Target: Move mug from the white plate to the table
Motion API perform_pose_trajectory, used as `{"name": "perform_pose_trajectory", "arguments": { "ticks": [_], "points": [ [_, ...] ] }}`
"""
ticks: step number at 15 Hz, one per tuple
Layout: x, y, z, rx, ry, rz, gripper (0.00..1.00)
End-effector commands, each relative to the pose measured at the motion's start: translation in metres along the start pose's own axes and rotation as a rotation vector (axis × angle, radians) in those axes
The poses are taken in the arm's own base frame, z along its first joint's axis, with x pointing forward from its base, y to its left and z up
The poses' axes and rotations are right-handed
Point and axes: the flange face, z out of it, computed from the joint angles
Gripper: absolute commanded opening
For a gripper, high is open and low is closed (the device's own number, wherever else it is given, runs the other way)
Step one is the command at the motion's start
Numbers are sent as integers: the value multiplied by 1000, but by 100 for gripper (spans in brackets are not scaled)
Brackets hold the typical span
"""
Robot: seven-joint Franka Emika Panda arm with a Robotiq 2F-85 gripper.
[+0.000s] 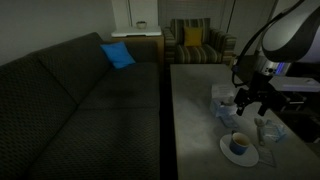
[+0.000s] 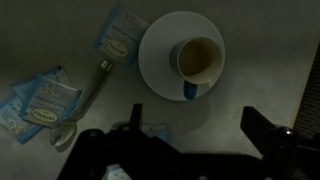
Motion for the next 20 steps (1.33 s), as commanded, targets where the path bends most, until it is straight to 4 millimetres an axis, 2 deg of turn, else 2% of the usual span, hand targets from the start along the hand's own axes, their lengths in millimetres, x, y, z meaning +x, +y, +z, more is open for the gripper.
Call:
{"name": "perform_pose_trajectory", "arguments": {
  "ticks": [1,6,7,8,11,15,20],
  "points": [
    [6,-6,38,1,35,25,100],
    [-1,-25,87,-31,-15,12,100],
    [-1,-28,91,-35,-27,23,100],
    [-7,-26,84,-12,-19,15,100],
    [-5,-33,94,-22,-16,17,100],
    [-3,-31,96,-33,2,18,100],
    [2,-24,113,-30,2,18,100]
  ]
}}
